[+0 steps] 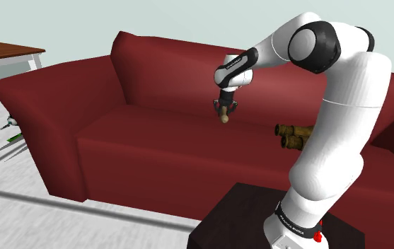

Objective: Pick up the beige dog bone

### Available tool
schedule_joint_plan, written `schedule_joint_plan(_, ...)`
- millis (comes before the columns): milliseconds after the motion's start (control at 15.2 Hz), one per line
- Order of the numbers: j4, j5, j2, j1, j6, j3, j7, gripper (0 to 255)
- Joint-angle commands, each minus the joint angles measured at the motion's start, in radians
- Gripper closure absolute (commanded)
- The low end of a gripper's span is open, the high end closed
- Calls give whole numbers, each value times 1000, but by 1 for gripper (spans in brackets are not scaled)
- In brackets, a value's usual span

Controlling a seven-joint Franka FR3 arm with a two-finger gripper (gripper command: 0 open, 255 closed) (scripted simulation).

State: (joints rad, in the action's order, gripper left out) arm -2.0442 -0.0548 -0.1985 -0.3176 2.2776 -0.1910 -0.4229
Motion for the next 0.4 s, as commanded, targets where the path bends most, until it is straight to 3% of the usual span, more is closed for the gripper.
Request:
schedule_joint_plan(0,7,-3,17,1,-24,-1,-1,255)
schedule_joint_plan(330,25,-6,38,2,-63,-1,-1,255)
